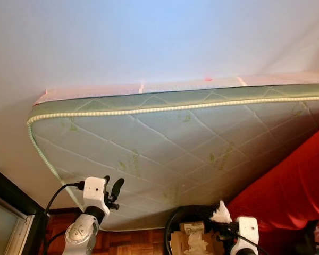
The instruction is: Clean up the room
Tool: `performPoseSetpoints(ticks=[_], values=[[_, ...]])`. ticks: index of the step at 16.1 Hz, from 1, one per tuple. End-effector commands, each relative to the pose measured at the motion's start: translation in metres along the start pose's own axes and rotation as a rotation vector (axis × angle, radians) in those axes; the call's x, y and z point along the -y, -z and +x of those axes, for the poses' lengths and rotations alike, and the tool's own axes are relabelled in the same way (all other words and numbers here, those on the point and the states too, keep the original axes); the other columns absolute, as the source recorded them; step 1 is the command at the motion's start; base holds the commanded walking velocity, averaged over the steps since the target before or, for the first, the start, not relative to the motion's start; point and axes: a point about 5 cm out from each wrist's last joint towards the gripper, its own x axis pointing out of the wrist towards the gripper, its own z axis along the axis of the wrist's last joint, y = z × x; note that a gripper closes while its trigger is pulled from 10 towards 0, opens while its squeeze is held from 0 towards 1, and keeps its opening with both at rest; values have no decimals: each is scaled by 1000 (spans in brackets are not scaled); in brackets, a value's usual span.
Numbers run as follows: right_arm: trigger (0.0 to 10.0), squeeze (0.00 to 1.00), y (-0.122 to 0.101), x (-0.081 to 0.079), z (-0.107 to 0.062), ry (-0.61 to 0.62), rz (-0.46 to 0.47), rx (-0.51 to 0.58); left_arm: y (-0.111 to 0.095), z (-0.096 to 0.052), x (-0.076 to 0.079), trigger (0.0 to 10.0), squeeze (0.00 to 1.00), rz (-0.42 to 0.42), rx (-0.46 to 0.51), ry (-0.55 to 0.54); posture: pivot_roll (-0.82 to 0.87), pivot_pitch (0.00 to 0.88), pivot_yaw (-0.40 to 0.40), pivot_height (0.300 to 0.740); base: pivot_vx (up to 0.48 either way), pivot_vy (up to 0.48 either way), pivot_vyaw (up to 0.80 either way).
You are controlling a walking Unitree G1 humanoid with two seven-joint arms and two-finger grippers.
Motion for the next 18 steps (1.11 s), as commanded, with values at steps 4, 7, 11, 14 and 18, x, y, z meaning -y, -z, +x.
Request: performPoseSetpoints(ticks=[4,7,11,14,18], values=[[10000,0,-115,-31,28,-74,-68,517,0,-3,5,10000,0,-17,-4,-4,23,56,-7,740,0,0,0],[10000,0,-111,-26,16,-56,-76,536,0,-5,4,10000,0,-19,-4,-14,27,60,-12,740,0,0,0],[10000,0,-93,-18,4,-19,-80,477,-4,-5,3,10000,0,-23,9,-27,25,64,-10,740,0,0,0],[10000,0,-96,-24,7,-34,-76,460,-6,-3,2,10000,0,-28,14,-36,20,62,-9,740,0,0,0],[10000,0,-97,-27,15,-30,-94,394,-8,-1,3,10000,0,-32,21,-36,26,63,-10,731,0,0,0]])
